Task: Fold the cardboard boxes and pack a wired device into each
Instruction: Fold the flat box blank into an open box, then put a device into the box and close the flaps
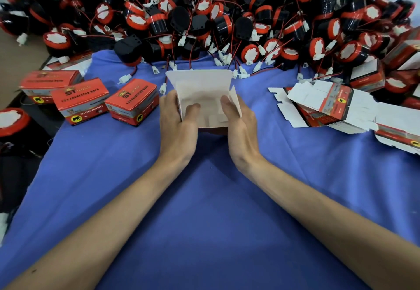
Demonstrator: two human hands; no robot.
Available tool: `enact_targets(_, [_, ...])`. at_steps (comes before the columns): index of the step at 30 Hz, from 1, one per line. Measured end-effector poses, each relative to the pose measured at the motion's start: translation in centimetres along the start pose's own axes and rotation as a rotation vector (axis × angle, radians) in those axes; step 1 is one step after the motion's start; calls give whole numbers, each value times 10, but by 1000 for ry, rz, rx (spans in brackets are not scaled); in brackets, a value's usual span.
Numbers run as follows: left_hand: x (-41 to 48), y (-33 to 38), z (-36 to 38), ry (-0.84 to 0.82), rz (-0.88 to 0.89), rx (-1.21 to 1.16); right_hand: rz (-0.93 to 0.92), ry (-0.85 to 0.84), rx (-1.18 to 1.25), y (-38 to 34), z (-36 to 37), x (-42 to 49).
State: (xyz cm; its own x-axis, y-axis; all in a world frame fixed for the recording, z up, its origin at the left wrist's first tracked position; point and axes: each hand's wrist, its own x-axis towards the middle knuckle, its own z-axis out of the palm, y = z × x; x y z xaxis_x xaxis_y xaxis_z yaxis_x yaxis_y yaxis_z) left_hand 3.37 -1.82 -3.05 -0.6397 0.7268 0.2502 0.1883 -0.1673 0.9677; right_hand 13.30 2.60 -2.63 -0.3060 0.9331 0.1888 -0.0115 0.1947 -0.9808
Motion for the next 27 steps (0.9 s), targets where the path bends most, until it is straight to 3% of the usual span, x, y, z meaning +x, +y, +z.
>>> enact_targets(4, [9,-1,-8,41,181,67,97,-40,30,4,0,4])
enact_targets(7, [18,-7,-17,-29,296,212,191,-20,-16,10,-3,10])
enact_targets(12, [23,-9,-19,-98,227,346,200,-10,50,-1,-15,51])
enact_targets(15, [30,-13,-22,-72,151,388,-6,-2,-318,0,-18,105])
enact_targets(18, [32,-14,-23,-35,179,424,-132,-306,-992,13,-17,143])
enact_targets(20, [28,-10,-22,26,290,471,-198,-412,-1324,23,-16,147])
enact_targets(24, [19,-7,-19,70,601,666,-385,-242,-1290,32,-26,139])
enact_targets(27, [15,-7,-15,63,720,805,-435,-180,-1323,32,-34,130])
